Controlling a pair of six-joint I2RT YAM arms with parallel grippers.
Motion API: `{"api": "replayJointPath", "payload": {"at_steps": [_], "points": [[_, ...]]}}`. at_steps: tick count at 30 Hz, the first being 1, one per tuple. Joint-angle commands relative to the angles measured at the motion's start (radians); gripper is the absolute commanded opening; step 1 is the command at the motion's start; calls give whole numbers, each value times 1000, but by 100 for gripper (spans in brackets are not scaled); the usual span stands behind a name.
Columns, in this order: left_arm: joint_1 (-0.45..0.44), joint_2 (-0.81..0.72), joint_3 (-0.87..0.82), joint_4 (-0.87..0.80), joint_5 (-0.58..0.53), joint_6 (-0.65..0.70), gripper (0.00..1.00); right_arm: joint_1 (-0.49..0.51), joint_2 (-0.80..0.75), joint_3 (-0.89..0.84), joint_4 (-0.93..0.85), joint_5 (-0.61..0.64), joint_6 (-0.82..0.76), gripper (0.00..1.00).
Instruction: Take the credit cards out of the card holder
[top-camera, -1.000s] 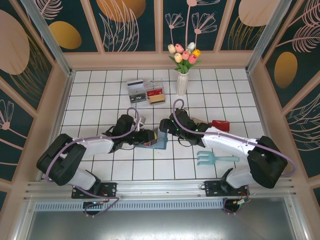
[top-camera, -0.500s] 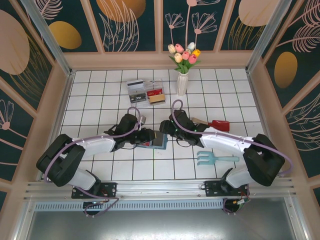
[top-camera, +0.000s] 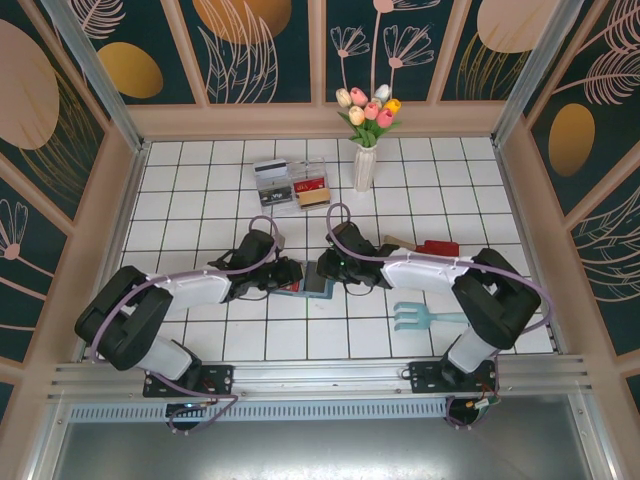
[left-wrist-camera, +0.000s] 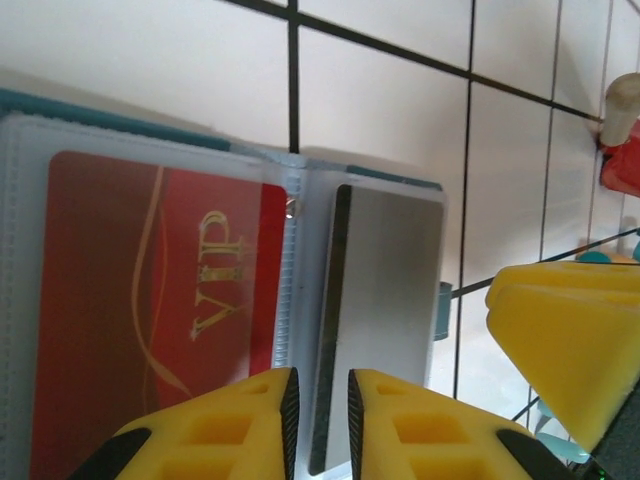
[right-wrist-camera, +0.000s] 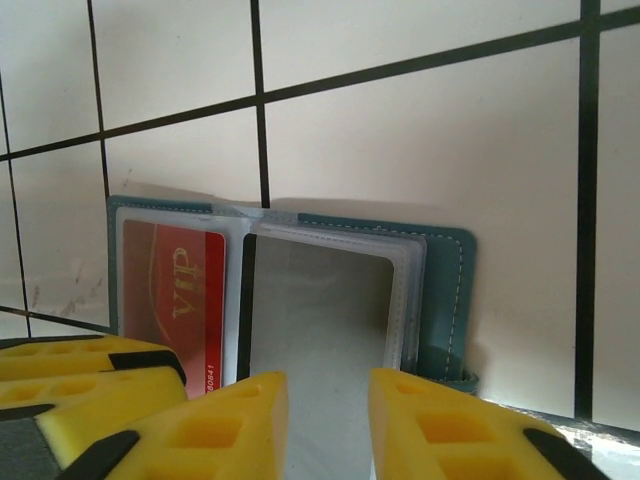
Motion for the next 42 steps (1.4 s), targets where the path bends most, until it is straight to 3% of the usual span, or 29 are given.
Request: {"api": "replayJointPath", "payload": {"at_steps": [1, 9, 25, 42], "points": [[4, 31, 23, 14, 14, 8, 20, 7, 22, 33, -15, -40, 6, 25], [4, 69, 31, 54, 72, 9, 16, 6, 71, 52, -57, -55, -1, 22], [61, 102, 16, 88, 147, 39, 24, -1, 116, 47, -79, -70, 0, 20], [63, 148, 0, 190, 258, 19, 17, -6, 132, 38, -69, -75, 2, 18]]}}
